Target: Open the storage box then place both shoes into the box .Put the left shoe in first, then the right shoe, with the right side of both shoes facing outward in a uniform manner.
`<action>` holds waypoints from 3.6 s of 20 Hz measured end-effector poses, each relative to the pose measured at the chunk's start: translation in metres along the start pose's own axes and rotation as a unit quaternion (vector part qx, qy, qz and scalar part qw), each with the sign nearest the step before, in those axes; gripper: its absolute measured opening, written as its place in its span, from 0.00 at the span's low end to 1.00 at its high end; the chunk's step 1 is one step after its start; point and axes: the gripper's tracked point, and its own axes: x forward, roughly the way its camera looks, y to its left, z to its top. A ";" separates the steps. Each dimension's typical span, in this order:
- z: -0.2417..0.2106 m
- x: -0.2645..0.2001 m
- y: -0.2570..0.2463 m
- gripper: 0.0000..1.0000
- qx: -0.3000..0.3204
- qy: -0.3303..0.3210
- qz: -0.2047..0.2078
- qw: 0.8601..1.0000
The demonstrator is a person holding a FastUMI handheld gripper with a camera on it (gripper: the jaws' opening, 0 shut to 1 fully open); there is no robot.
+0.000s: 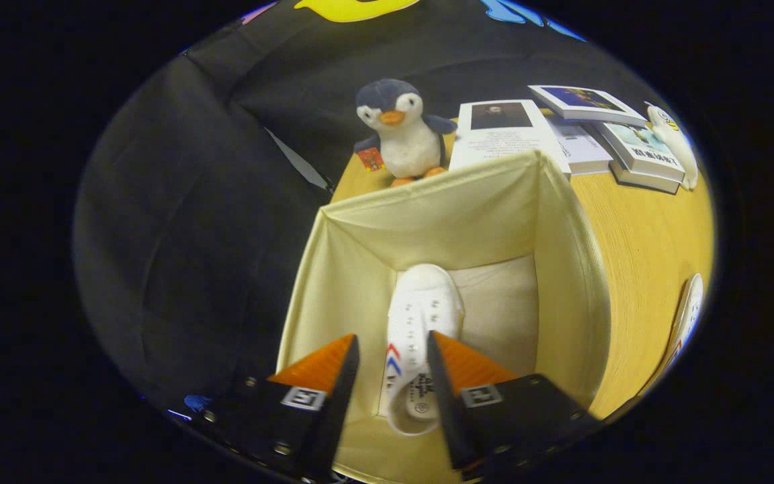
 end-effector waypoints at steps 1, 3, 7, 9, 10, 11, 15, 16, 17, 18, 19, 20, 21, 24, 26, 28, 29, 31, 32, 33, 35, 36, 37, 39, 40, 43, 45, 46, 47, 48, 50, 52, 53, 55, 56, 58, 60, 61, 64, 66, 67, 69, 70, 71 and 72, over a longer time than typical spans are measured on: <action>0.010 -0.019 0.002 0.75 -0.001 -0.009 0.009 1.000; 0.021 -0.037 -0.001 0.98 -0.002 -0.038 0.028 0.999; 0.047 -0.085 -0.029 0.98 -0.015 -0.088 0.025 0.996; 0.054 -0.104 -0.052 0.98 -0.022 -0.105 0.009 0.994; 0.056 -0.112 -0.066 0.98 -0.025 -0.113 -0.002 0.993; 0.058 -0.119 -0.080 0.97 -0.027 -0.118 -0.012 0.993; 0.055 -0.147 -0.148 0.98 -0.024 -0.124 -0.069 0.990; 0.054 -0.151 -0.164 0.98 -0.019 -0.124 -0.081 0.989; 0.052 -0.156 -0.180 0.98 -0.013 -0.124 -0.092 0.988; 0.050 -0.163 -0.198 0.98 -0.007 -0.124 -0.105 0.987; 0.047 -0.169 -0.214 0.98 -0.002 -0.124 -0.117 0.985; 0.043 -0.174 -0.234 0.98 0.003 -0.122 -0.132 0.984; 0.039 -0.180 -0.251 0.98 0.007 -0.121 -0.146 0.982; 0.021 -0.191 -0.298 0.98 0.019 -0.112 -0.183 0.977; 0.005 -0.195 -0.323 0.98 0.029 -0.099 -0.199 0.975; -0.014 -0.195 -0.347 0.98 0.039 -0.081 -0.214 0.973; -0.022 -0.195 -0.357 0.98 0.043 -0.072 -0.219 0.972; -0.039 -0.194 -0.373 0.98 0.050 -0.054 -0.227 0.971; -0.046 -0.193 -0.379 0.98 0.051 -0.045 -0.232 0.970; -0.054 -0.193 -0.386 0.98 0.052 -0.034 -0.238 0.969; -0.068 -0.190 -0.395 0.98 0.053 -0.015 -0.246 0.968; -0.074 -0.188 -0.396 0.98 0.055 -0.006 -0.244 0.968; -0.075 -0.187 -0.395 0.98 0.062 -0.008 -0.240 0.969; -0.078 -0.183 -0.399 0.98 0.079 -0.003 -0.234 0.969; -0.082 -0.181 -0.400 0.96 0.092 0.004 -0.233 0.968; -0.101 -0.174 -0.402 0.89 0.103 0.040 -0.236 0.965; -0.099 -0.167 -0.394 0.87 0.125 0.029 -0.216 0.968; -0.098 -0.166 -0.391 0.75 0.129 0.026 -0.209 0.969; -0.098 -0.168 -0.390 0.60 0.127 0.029 -0.212 0.969; -0.099 -0.166 -0.391 0.51 0.119 0.034 -0.213 0.969; -0.098 -0.168 -0.390 0.48 0.110 0.040 -0.219 0.969; -0.097 -0.171 -0.391 0.31 0.112 0.041 -0.223 0.967; -0.096 -0.171 -0.392 0.31 0.109 0.043 -0.223 0.968; -0.094 -0.173 -0.396 0.06 0.133 0.034 -0.233 0.963; -0.094 -0.174 -0.396 0.06 0.141 0.026 -0.232 0.962; -0.093 -0.176 -0.393 0.06 0.150 0.022 -0.225 0.963; -0.091 -0.181 -0.383 0.06 0.157 0.019 -0.209 0.965; -0.084 -0.182 -0.378 0.06 0.165 0.012 -0.198 0.966; -0.068 -0.186 -0.356 0.06 0.170 0.003 -0.172 0.970; -0.057 -0.189 -0.340 0.05 0.162 -0.001 -0.160 0.974; -0.050 -0.190 -0.333 0.05 0.159 -0.006 -0.154 0.975; -0.036 -0.192 -0.314 0.05 0.151 -0.009 -0.138 0.979; -0.030 -0.194 -0.303 0.05 0.149 -0.014 -0.130 0.980; -0.025 -0.195 -0.294 0.05 0.145 -0.014 -0.123 0.982; -0.018 -0.194 -0.283 0.05 0.141 -0.017 -0.115 0.983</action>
